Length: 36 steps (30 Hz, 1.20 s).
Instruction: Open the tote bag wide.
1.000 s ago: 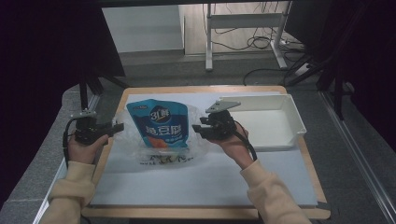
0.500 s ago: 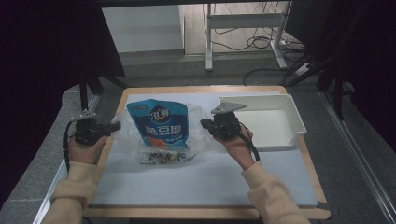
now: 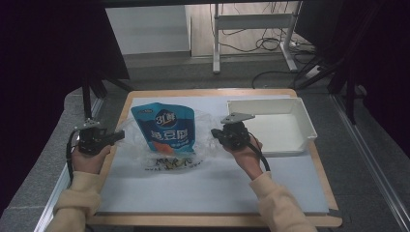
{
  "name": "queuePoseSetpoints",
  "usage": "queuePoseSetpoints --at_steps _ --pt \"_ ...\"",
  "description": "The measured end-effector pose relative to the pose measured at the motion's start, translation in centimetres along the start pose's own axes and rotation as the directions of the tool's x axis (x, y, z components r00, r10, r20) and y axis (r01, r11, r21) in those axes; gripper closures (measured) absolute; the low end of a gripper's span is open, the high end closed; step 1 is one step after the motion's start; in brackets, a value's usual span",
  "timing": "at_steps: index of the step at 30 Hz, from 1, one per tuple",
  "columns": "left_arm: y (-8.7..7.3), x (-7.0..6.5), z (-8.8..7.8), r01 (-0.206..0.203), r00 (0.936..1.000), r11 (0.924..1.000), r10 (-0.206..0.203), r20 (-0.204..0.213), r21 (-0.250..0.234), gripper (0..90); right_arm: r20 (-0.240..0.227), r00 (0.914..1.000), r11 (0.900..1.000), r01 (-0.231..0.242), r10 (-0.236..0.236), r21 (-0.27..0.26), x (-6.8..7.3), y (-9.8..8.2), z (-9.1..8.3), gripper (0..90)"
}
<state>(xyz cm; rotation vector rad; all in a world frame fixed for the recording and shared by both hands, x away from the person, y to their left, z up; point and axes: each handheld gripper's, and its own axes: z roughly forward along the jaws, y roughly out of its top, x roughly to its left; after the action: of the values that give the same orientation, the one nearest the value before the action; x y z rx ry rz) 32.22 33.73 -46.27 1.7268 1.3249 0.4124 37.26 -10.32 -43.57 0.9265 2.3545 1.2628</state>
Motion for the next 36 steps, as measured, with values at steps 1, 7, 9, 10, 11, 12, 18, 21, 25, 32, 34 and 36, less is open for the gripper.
queuePoseSetpoints --at_steps 1,7,9,10,11,12,18,21,25,32,34,36 --pt "-0.1 0.0 0.1 0.003 1.0 1.0 -0.003 0.001 -0.001 86.8 0.0 1.0 1.0 -0.002 0.002 0.002 0.0 -0.2 0.1 88.4" --pt "-0.8 0.2 0.6 0.007 1.0 0.9998 -0.007 -0.002 0.016 87.2 -0.001 1.0 1.0 -0.009 0.009 0.017 0.1 -0.8 0.8 88.3" --pt "-1.0 0.3 0.7 0.007 1.0 0.9997 -0.007 -0.003 0.023 87.3 -0.002 1.0 1.0 -0.006 0.007 0.021 0.2 -1.0 1.0 88.4" --pt "-1.1 0.3 0.7 0.009 1.0 0.9996 -0.009 -0.003 0.025 87.3 -0.001 1.0 1.0 -0.006 0.006 0.023 0.2 -1.1 1.1 88.4" --pt "-1.2 0.4 0.8 0.011 0.9999 0.9995 -0.011 -0.005 0.03 87.4 -0.001 1.0 1.0 -0.005 0.005 0.027 0.2 -1.1 1.2 88.4" --pt "-1.3 0.4 0.9 0.01 0.9999 0.9994 -0.009 -0.005 0.032 87.4 -0.001 1.0 0.999 -0.004 0.004 0.032 0.3 -1.3 1.3 88.4" --pt "-2.2 0.8 1.8 0.022 0.9997 0.9973 -0.021 -0.013 0.069 87.4 0.014 0.9999 0.998 -0.007 0.006 0.066 0.2 -2.3 2.1 88.4" --pt "-2.6 1.1 2.3 0.023 0.9996 0.9954 -0.022 -0.018 0.093 87.4 0.021 0.9994 0.995 -0.03 0.028 0.09 -0.1 -3.2 2.6 88.4" --pt "-3.2 1.3 3.0 0.027 0.9995 0.9924 -0.025 -0.019 0.12 87.4 0.035 0.9986 0.993 -0.043 0.039 0.11 -0.6 -4.0 3.2 88.4" --pt "-4.0 1.4 3.6 0.031 0.9994 0.9875 -0.028 -0.021 0.154 87.4 0.059 0.9976 0.987 -0.046 0.037 0.154 -0.9 -5.0 4.3 88.4" --pt "-4.2 1.4 3.8 0.032 0.9994 0.9858 -0.028 -0.021 0.165 87.4 0.059 0.9971 0.985 -0.056 0.047 0.162 -1.1 -5.5 4.5 88.4" --pt "-4.4 1.5 3.9 0.035 0.9993 0.9846 -0.032 -0.019 0.171 87.4 0.061 0.9965 0.983 -0.067 0.057 0.171 -1.3 -6.1 4.8 88.4"
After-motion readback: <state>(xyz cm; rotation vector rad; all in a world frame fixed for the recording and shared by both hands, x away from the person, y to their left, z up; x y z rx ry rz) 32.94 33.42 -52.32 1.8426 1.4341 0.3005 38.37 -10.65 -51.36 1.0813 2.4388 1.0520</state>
